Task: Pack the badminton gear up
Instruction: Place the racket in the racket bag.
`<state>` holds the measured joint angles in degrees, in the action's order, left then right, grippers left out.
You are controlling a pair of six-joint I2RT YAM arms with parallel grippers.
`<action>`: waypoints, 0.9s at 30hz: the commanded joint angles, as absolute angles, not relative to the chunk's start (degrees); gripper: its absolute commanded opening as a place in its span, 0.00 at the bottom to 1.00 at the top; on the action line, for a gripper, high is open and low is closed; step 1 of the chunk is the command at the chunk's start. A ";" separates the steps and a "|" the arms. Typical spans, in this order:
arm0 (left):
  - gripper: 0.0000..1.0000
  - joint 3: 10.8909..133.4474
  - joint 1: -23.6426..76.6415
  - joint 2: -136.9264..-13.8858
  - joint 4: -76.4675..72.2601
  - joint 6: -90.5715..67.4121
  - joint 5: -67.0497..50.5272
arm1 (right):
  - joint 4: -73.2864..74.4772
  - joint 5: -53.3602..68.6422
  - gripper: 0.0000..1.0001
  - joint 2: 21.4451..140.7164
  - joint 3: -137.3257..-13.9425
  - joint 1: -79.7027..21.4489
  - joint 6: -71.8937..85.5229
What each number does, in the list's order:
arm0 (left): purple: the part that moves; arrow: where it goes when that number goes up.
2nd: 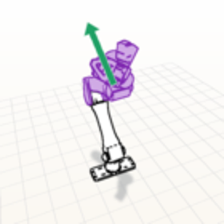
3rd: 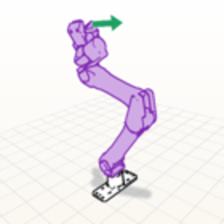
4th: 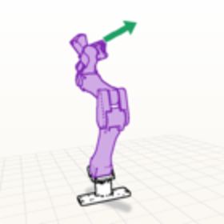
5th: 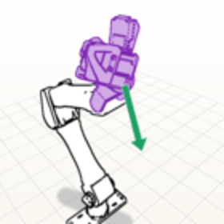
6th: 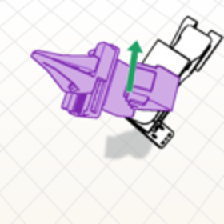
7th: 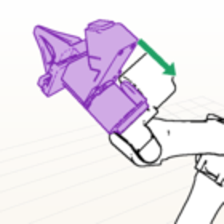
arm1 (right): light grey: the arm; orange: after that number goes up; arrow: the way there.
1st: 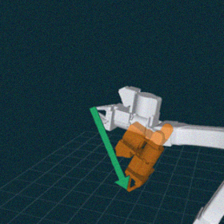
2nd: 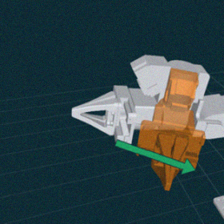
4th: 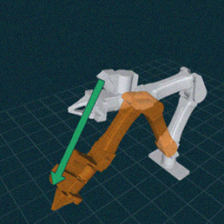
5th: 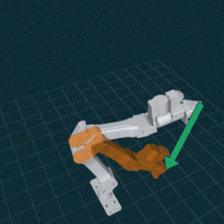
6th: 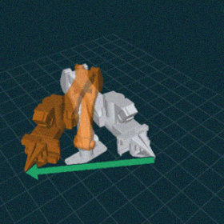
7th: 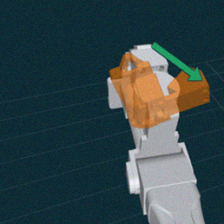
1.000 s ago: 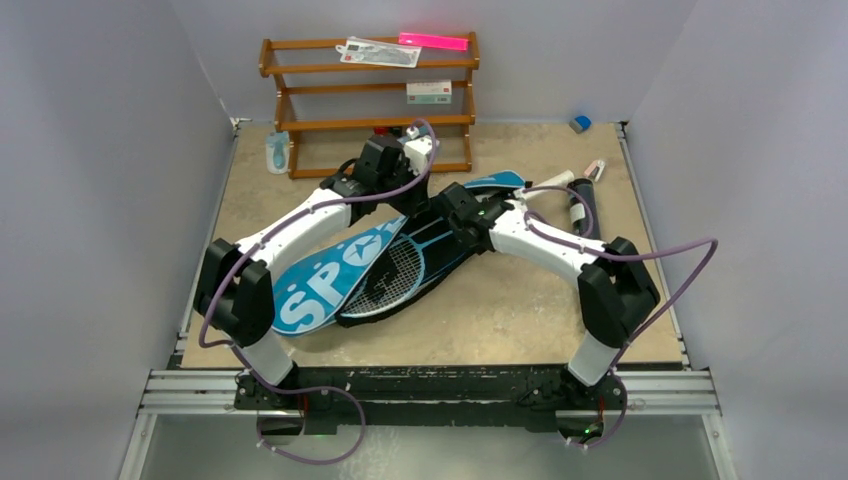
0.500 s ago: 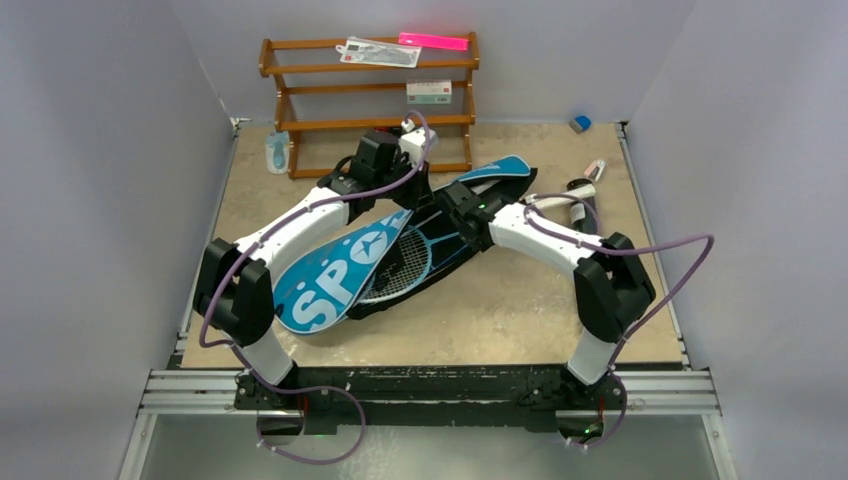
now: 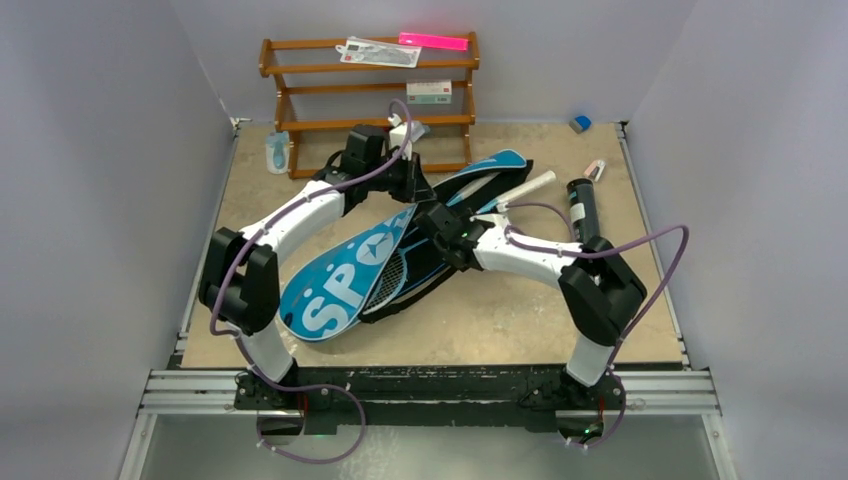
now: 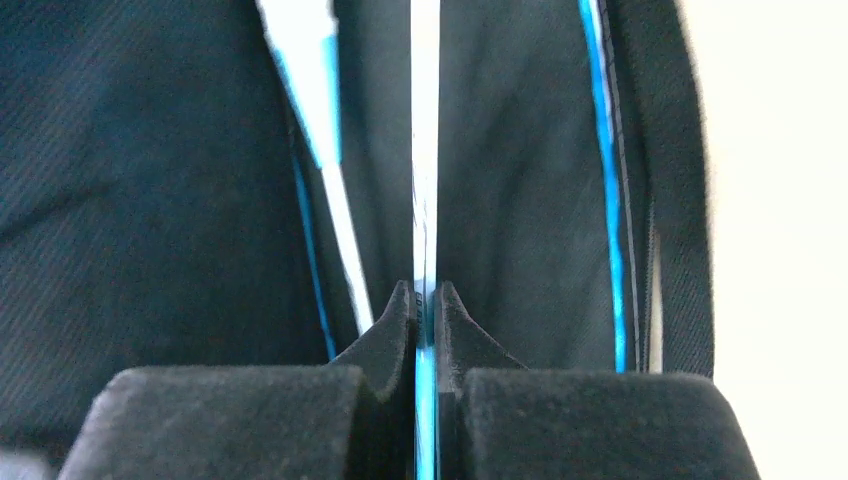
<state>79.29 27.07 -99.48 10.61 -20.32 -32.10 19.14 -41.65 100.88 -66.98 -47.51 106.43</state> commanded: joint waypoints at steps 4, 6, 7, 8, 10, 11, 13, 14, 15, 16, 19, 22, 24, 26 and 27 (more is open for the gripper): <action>0.00 82.62 26.28 -100.10 3.30 -26.01 -39.16 | 3.01 -45.38 0.00 100.78 -66.39 -51.41 99.45; 0.00 83.12 26.18 -100.43 3.30 -26.09 -41.17 | -6.42 -44.79 0.00 100.02 -62.60 -51.42 94.01; 0.00 83.36 26.19 -100.57 3.54 -25.90 -41.61 | -9.29 -44.70 0.00 99.80 -61.36 -51.42 92.25; 0.00 83.48 26.17 -100.67 3.51 -25.64 -42.13 | -10.74 -44.76 0.00 99.74 -60.65 -51.42 90.75; 0.00 83.65 26.05 -100.64 3.15 -25.41 -42.86 | -12.79 -44.67 0.00 100.02 -59.97 -51.42 88.75; 0.00 83.59 25.82 -100.57 2.73 -25.63 -43.20 | -14.22 -44.32 0.00 100.21 -59.45 -51.49 87.54; 0.00 83.20 25.39 -100.30 1.45 -26.64 -44.04 | -20.24 -43.21 0.00 100.72 -57.40 -51.83 83.87; 0.00 82.95 25.13 -100.24 0.97 -27.07 -44.69 | -23.54 -42.90 0.00 101.03 -56.41 -52.09 82.33; 0.00 82.89 24.94 -100.19 0.89 -27.21 -45.31 | -26.17 -42.55 0.00 101.41 -55.67 -52.49 80.82; 0.00 82.88 24.88 -100.19 0.84 -27.06 -45.73 | -27.88 -42.52 0.00 101.75 -55.34 -52.81 79.76; 0.00 83.66 24.81 -100.56 1.70 -25.94 -46.61 | -27.38 -43.58 0.00 102.42 -56.07 -53.78 78.49; 0.00 84.66 24.76 -101.27 3.17 -24.90 -47.51 | -29.67 -44.22 0.00 102.51 -56.11 -54.59 72.61; 0.00 84.92 24.66 -101.73 3.61 -23.78 -48.35 | -36.90 -42.68 0.00 102.89 -54.26 -54.83 67.58; 0.00 85.42 24.61 -102.28 4.78 -22.61 -48.38 | -47.88 -40.41 0.00 103.97 -51.25 -54.82 60.82; 0.00 85.77 24.60 -102.61 5.50 -22.07 -48.42 | -52.37 -39.12 0.05 104.69 -49.59 -54.84 58.18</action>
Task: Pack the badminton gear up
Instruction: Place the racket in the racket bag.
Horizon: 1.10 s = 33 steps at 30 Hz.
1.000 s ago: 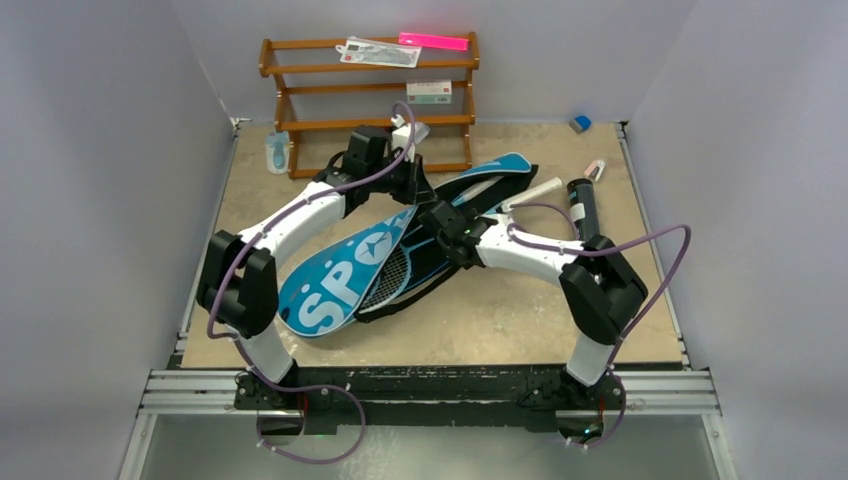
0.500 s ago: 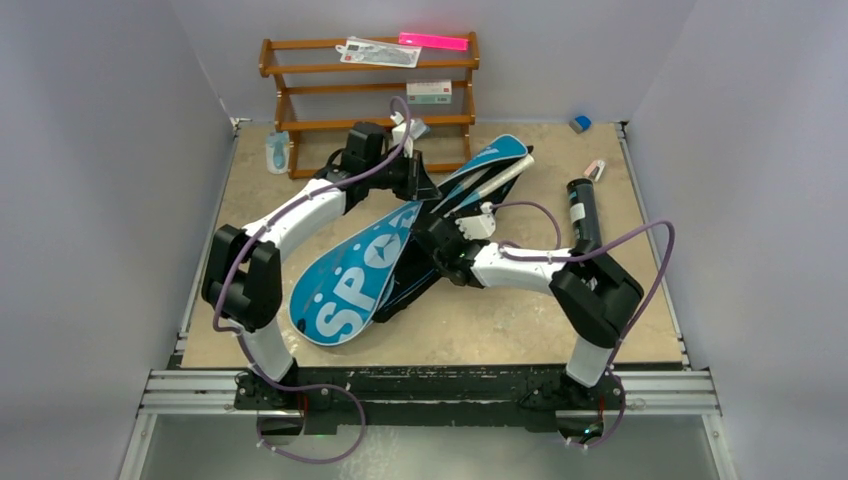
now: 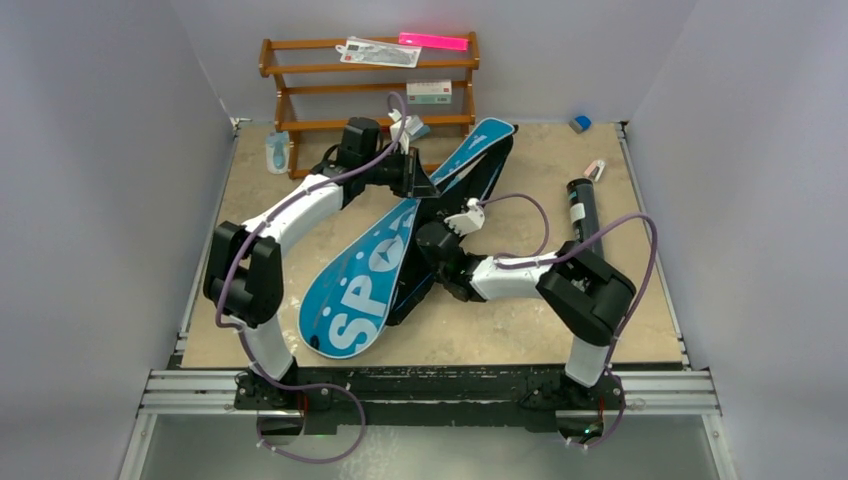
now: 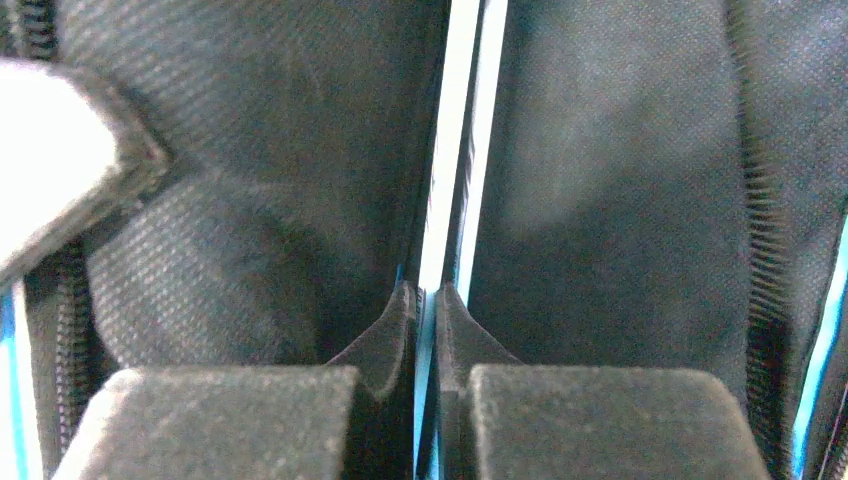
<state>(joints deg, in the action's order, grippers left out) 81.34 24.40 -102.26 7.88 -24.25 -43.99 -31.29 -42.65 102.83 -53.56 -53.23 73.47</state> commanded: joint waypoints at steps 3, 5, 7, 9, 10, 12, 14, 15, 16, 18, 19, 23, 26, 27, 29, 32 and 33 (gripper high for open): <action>0.00 86.22 24.60 -102.94 7.02 -20.75 -47.43 | -53.97 -36.40 0.18 105.57 -48.23 -54.73 57.31; 0.00 86.22 24.57 -103.09 7.53 -20.01 -46.49 | -50.86 -36.61 0.19 105.10 -48.80 -54.67 58.46; 0.00 86.30 24.53 -103.04 8.02 -19.47 -45.96 | -46.58 -36.57 0.18 104.55 -49.83 -54.52 60.80; 0.00 86.40 24.52 -102.91 8.16 -19.06 -45.88 | -44.18 -35.85 0.18 104.37 -50.61 -54.58 61.29; 0.00 86.35 24.52 -102.73 8.17 -18.85 -45.83 | -43.66 -35.64 0.21 104.40 -50.89 -54.58 61.31; 0.00 86.31 24.49 -102.47 8.28 -18.54 -45.52 | -43.28 -34.63 0.36 104.54 -51.21 -54.41 60.77; 0.00 86.43 24.50 -102.33 9.05 -17.81 -44.65 | -43.68 -34.02 0.49 104.19 -50.58 -54.03 60.06; 0.00 86.60 24.52 -102.35 9.91 -17.23 -43.96 | -43.84 -33.88 0.52 103.70 -50.09 -53.79 59.57; 0.00 86.85 24.52 -102.43 10.70 -16.66 -43.25 | -43.59 -33.51 0.54 103.01 -49.64 -53.32 59.21; 0.00 87.49 24.53 -102.81 12.21 -15.72 -42.31 | -41.63 -32.61 0.61 101.31 -49.01 -52.05 59.46; 0.00 87.93 24.52 -103.09 12.89 -15.39 -42.12 | -39.21 -32.09 0.65 100.13 -48.86 -51.46 60.12; 0.00 88.87 24.48 -104.02 14.87 -14.52 -40.09 | -24.07 -29.46 0.89 97.04 -52.04 -48.80 64.64; 0.00 89.27 24.44 -104.24 15.88 -13.66 -38.74 | -9.83 -27.43 0.91 96.25 -56.87 -46.76 67.49; 0.00 89.29 24.43 -104.27 16.10 -13.51 -38.65 | -7.12 -26.16 0.91 96.24 -58.04 -46.10 67.53; 0.00 89.50 24.36 -104.43 16.44 -13.20 -38.79 | -4.74 -21.90 0.92 96.34 -58.95 -43.84 66.61; 0.00 90.13 24.26 -104.63 17.47 -12.57 -38.99 | -7.37 -13.99 0.93 95.42 -57.41 -40.41 63.58; 0.00 90.25 24.26 -104.66 17.71 -12.37 -38.88 | -8.58 -12.69 0.93 94.59 -56.36 -39.43 62.68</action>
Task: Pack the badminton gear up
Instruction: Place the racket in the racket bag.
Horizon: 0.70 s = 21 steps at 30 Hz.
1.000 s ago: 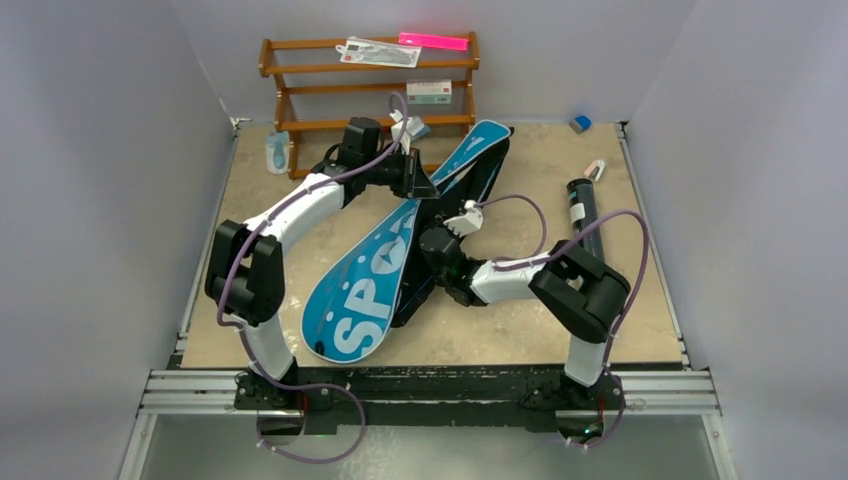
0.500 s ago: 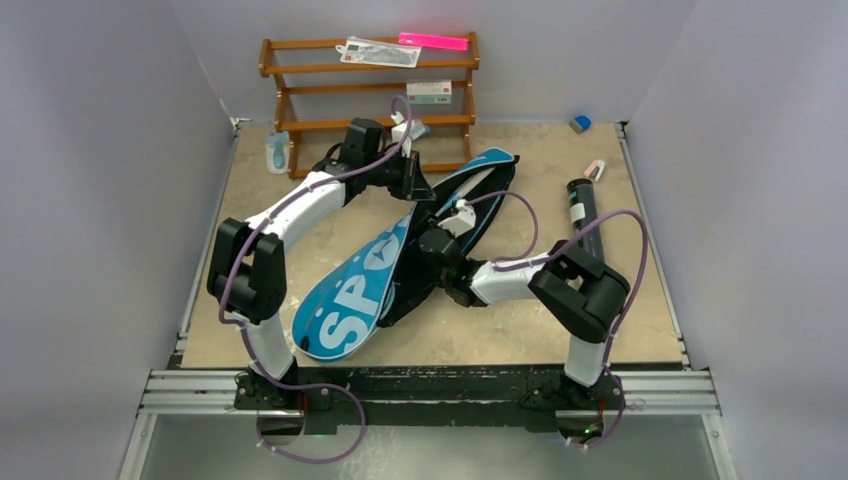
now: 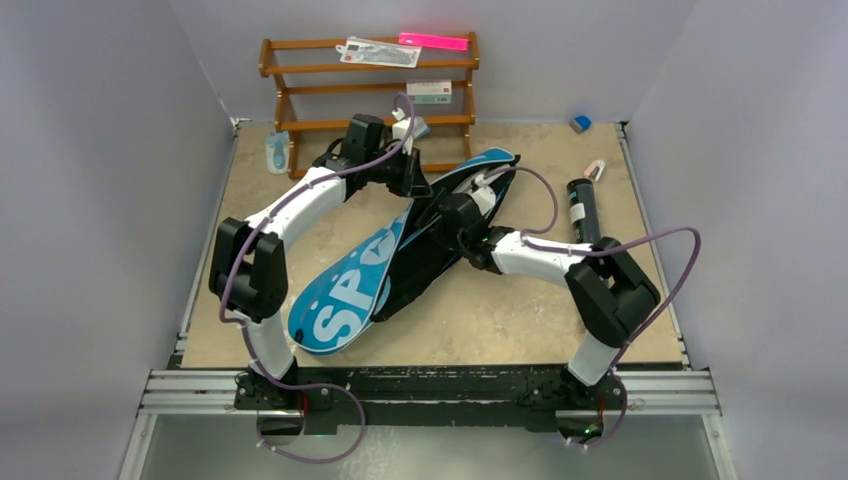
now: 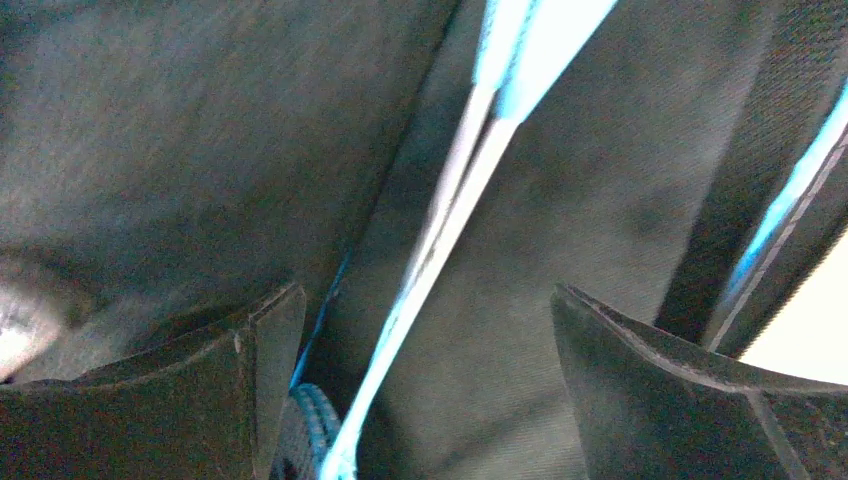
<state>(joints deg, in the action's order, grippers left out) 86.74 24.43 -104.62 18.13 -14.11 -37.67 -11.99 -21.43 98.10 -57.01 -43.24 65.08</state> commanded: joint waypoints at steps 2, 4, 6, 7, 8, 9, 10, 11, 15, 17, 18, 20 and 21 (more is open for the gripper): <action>0.00 90.26 24.22 -104.51 17.97 -11.91 -38.68 | -12.80 -11.09 0.93 91.93 -53.04 -37.77 59.63; 0.00 90.33 24.23 -104.61 18.07 -11.78 -38.50 | -16.25 -10.41 0.93 89.23 -50.20 -36.07 56.67; 0.00 90.51 24.21 -104.89 18.34 -11.82 -38.50 | -19.90 -6.94 0.92 87.71 -48.07 -33.68 53.85; 0.00 90.65 24.19 -104.93 18.51 -11.90 -38.43 | -19.66 -5.62 0.92 87.21 -47.85 -32.35 53.84; 0.00 90.76 24.18 -105.07 18.73 -11.95 -38.35 | -19.12 -4.49 0.91 86.96 -47.75 -30.81 53.69; 0.00 90.86 24.18 -105.19 18.95 -11.89 -38.06 | -18.80 -3.28 0.91 86.70 -47.66 -29.46 53.24; 0.00 90.95 24.16 -105.26 19.21 -11.87 -37.61 | -18.54 -2.50 0.91 86.36 -47.45 -28.17 53.09; 0.00 91.04 24.17 -105.26 19.49 -11.72 -37.00 | -18.48 -2.00 0.90 85.89 -47.01 -26.94 52.97; 0.00 91.14 24.19 -105.23 20.08 -11.26 -36.12 | -18.33 -2.34 0.82 83.15 -44.41 -23.45 51.20; 0.00 91.14 24.18 -105.33 19.99 -11.25 -36.04 | -18.27 -2.00 0.73 82.91 -43.32 -22.21 49.12; 0.00 91.14 24.21 -105.37 19.99 -11.25 -36.11 | -18.20 -0.92 0.69 83.21 -42.94 -21.04 48.20; 0.00 91.22 24.19 -105.35 20.03 -11.25 -36.33 | -19.16 2.96 0.61 84.24 -41.86 -19.01 46.87; 0.00 91.23 24.25 -105.30 19.95 -11.18 -36.64 | -20.82 5.59 0.59 84.81 -40.94 -17.85 46.43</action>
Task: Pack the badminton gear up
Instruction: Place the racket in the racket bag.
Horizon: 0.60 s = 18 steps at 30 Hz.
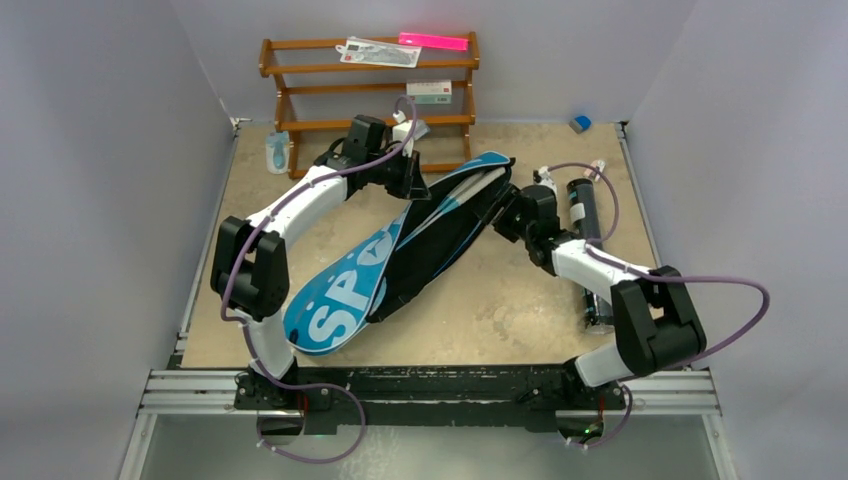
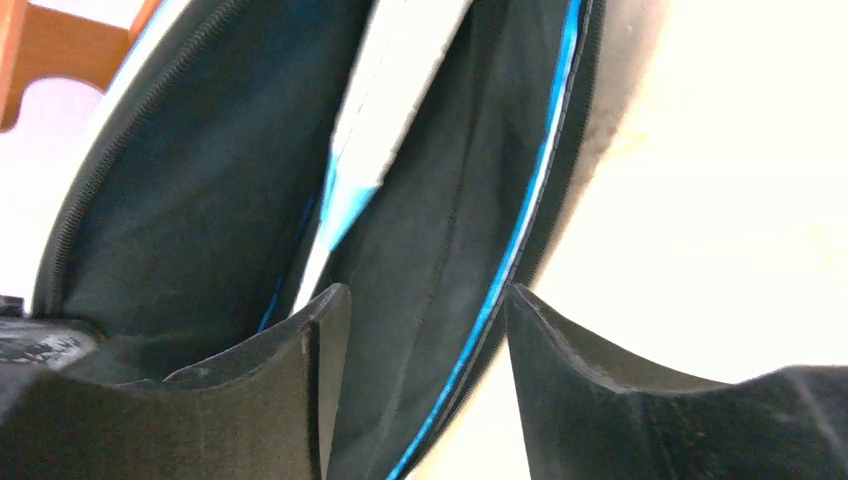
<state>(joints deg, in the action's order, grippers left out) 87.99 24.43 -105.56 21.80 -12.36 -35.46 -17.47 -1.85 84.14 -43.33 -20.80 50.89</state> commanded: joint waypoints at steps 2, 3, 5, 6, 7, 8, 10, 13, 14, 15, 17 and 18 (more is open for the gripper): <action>0.00 91.23 24.20 -105.16 19.87 -11.17 -37.23 | -24.93 10.08 0.57 86.03 -38.70 -16.14 46.26; 0.00 91.23 24.16 -104.99 19.82 -11.23 -37.34 | -26.26 11.58 0.55 86.77 -37.92 -15.50 46.52; 0.00 91.15 24.21 -104.66 19.78 -11.25 -37.52 | -26.95 12.15 0.53 88.40 -38.01 -15.01 46.56; 0.00 91.14 24.18 -104.51 19.78 -11.25 -37.54 | -26.65 11.84 0.52 89.27 -38.38 -14.95 46.30; 0.00 91.10 24.19 -104.42 19.78 -11.25 -37.53 | -26.33 11.37 0.51 90.08 -38.75 -14.89 46.04; 0.00 91.06 24.22 -104.27 19.78 -11.21 -37.66 | -26.03 10.81 0.47 91.31 -39.04 -14.86 45.98; 0.00 91.18 24.24 -104.08 19.90 -10.88 -38.26 | -26.45 10.63 0.44 92.79 -39.28 -14.59 45.47; 0.00 91.85 24.21 -103.80 20.76 -10.18 -40.11 | -27.79 10.70 0.45 94.05 -39.29 -14.05 43.52; 0.00 92.11 24.22 -103.76 21.16 -9.79 -41.06 | -27.83 10.06 0.46 94.16 -39.29 -13.92 42.97; 0.00 92.25 24.22 -103.65 21.73 -9.42 -42.19 | -27.78 9.50 0.46 94.28 -39.33 -13.77 42.42; 0.00 92.60 24.20 -103.48 22.30 -9.08 -44.09 | -27.89 8.87 0.48 94.71 -39.44 -13.36 41.73; 0.00 92.75 24.23 -103.29 22.54 -8.87 -45.04 | -28.13 8.84 0.49 95.07 -39.50 -13.12 41.48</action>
<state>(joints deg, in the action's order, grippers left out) 88.73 24.43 -105.56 23.40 -10.76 -38.15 -25.06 9.65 94.65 -38.33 -14.04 44.64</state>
